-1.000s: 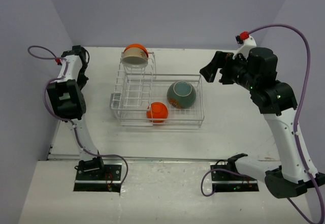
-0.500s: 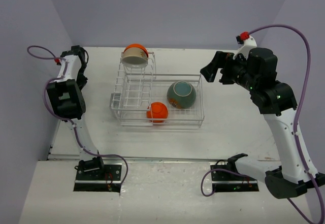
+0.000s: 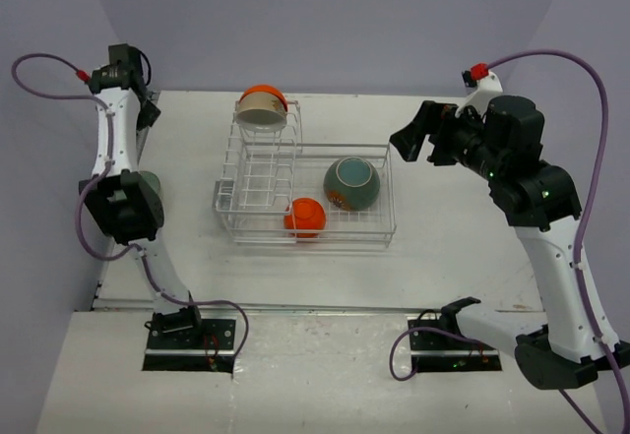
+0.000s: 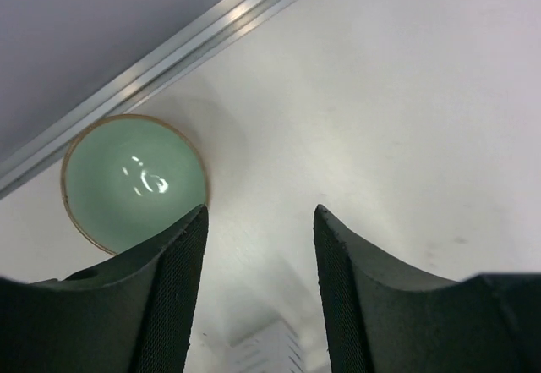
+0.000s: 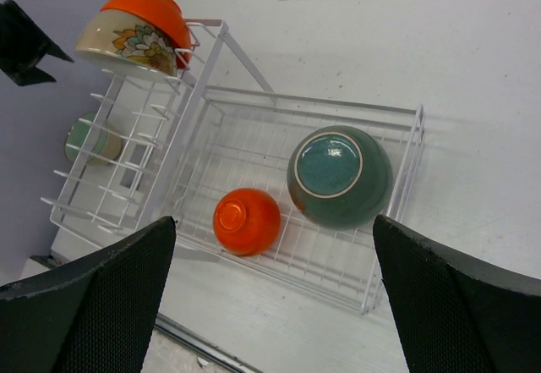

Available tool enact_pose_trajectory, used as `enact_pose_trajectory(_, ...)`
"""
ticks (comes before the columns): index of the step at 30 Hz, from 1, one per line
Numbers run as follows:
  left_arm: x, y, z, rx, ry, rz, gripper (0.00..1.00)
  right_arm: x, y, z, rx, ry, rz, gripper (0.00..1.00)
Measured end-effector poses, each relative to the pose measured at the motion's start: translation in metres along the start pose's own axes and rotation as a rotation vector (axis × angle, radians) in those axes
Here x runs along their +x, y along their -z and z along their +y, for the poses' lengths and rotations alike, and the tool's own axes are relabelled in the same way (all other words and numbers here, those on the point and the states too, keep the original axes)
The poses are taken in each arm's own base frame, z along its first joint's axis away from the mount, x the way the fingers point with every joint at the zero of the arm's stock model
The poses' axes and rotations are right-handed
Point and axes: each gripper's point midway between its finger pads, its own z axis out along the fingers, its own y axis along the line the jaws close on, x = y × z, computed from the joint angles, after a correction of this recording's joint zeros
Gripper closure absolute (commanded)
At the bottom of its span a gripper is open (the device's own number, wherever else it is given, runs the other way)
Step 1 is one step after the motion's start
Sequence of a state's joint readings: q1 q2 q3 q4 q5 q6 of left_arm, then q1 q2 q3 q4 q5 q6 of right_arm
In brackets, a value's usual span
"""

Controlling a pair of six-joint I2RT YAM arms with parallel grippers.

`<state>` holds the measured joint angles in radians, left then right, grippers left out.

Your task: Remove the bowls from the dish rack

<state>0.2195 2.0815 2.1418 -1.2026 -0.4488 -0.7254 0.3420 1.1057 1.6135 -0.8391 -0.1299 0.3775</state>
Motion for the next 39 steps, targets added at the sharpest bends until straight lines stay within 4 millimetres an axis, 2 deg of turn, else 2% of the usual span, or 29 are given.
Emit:
enact_pose_trajectory(2, -0.016, 0.044, -0.016, 0.15, 0.069, -0.048, 0.47, 0.0, 0.0, 0.0, 0.001, 0.0, 0.001, 0.01)
enact_pose_trajectory(3, -0.019, 0.074, -0.024, 0.263, 0.113, -0.067, 0.52, 0.001, 0.001, 0.0, 0.001, -0.001, 0.004, 0.01)
enact_pose_trajectory(4, -0.016, 0.104, -0.03, 0.366, 0.156, -0.073, 0.52, 0.0, 0.001, 0.0, 0.001, 0.0, 0.004, 0.01)
enact_pose_trajectory(5, -0.011, 0.144, -0.035, 0.507, 0.213, -0.083, 0.52, 0.0, 0.002, 0.0, 0.002, -0.001, 0.004, 0.01)
enact_pose_trajectory(8, 0.009, 0.239, -0.031, 0.814, 0.327, -0.079, 0.51, -0.001, 0.004, 0.001, -0.001, 0.0, -0.001, 0.01)
enact_pose_trajectory(10, 0.014, 0.298, -0.028, 0.988, 0.371, -0.067, 0.5, -0.002, 0.006, 0.002, -0.004, 0.001, -0.007, 0.01)
enact_pose_trajectory(11, 0.013, 0.324, -0.029, 1.065, 0.388, -0.062, 0.5, -0.003, 0.008, 0.002, -0.005, 0.001, -0.011, 0.01)
enact_pose_trajectory(12, 0.012, 0.341, -0.03, 1.12, 0.402, -0.056, 0.5, -0.003, 0.01, 0.003, -0.007, 0.0, -0.014, 0.01)
enact_pose_trajectory(14, 0.019, 0.366, -0.033, 1.202, 0.425, -0.013, 0.49, -0.005, 0.016, 0.005, -0.013, 0.001, -0.029, 0.01)
enact_pose_trajectory(16, 0.034, 0.364, -0.038, 1.224, 0.452, 0.064, 0.48, -0.007, 0.023, 0.006, -0.019, 0.003, -0.045, 0.01)
enact_pose_trajectory(21, 0.099, 0.334, -0.037, 1.162, 0.533, 0.327, 0.48, -0.004, 0.039, 0.008, -0.035, -0.003, -0.073, 0.01)
enact_pose_trajectory(25, 0.141, 0.328, -0.035, 1.127, 0.564, 0.468, 0.47, 0.0, 0.042, 0.011, -0.051, -0.013, -0.068, 0.01)
enact_pose_trajectory(30, 0.158, 0.323, -0.042, 1.176, 0.626, 0.535, 0.47, 0.003, 0.039, 0.011, -0.058, -0.024, -0.059, 0.01)
enact_pose_trajectory(35, 0.183, 0.308, -0.058, 1.175, 0.661, 0.59, 0.48, 0.006, 0.037, 0.011, -0.061, -0.031, -0.046, 0.01)
enact_pose_trajectory(39, 0.177, 0.313, -0.072, 1.227, 0.688, 0.571, 0.49, 0.006, 0.037, 0.012, -0.061, -0.031, -0.047, 0.01)
